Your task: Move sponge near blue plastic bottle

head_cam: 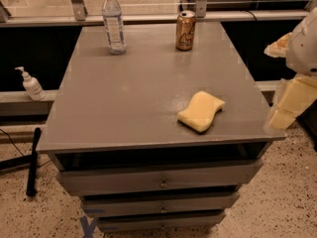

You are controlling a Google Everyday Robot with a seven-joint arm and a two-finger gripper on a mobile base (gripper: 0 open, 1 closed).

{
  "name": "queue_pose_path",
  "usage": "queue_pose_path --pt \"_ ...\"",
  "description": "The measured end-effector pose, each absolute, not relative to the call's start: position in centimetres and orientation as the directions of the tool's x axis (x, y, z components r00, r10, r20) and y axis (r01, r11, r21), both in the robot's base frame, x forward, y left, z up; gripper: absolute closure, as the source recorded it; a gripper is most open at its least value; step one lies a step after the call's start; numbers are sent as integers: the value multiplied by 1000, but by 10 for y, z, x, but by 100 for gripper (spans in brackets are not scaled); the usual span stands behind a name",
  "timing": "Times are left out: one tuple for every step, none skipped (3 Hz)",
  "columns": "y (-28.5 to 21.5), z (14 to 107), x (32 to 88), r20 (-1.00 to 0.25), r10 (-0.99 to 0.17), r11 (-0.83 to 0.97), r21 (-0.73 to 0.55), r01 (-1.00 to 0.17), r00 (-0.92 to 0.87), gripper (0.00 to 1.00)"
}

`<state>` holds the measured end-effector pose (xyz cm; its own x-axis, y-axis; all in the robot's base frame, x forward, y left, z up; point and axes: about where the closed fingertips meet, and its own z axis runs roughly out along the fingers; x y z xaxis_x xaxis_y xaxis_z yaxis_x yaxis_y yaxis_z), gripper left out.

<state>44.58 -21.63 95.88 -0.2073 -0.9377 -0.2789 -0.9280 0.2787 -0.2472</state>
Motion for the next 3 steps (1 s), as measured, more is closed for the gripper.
queue_pose_path --pt "-209 920 462 -379 -900 313 -213 -926 -217 0" --pt "-196 881 481 -464 -856 340 -177 -924 -226 0" --pt "-177 855 498 -521 -817 368 -139 -919 -248 0"
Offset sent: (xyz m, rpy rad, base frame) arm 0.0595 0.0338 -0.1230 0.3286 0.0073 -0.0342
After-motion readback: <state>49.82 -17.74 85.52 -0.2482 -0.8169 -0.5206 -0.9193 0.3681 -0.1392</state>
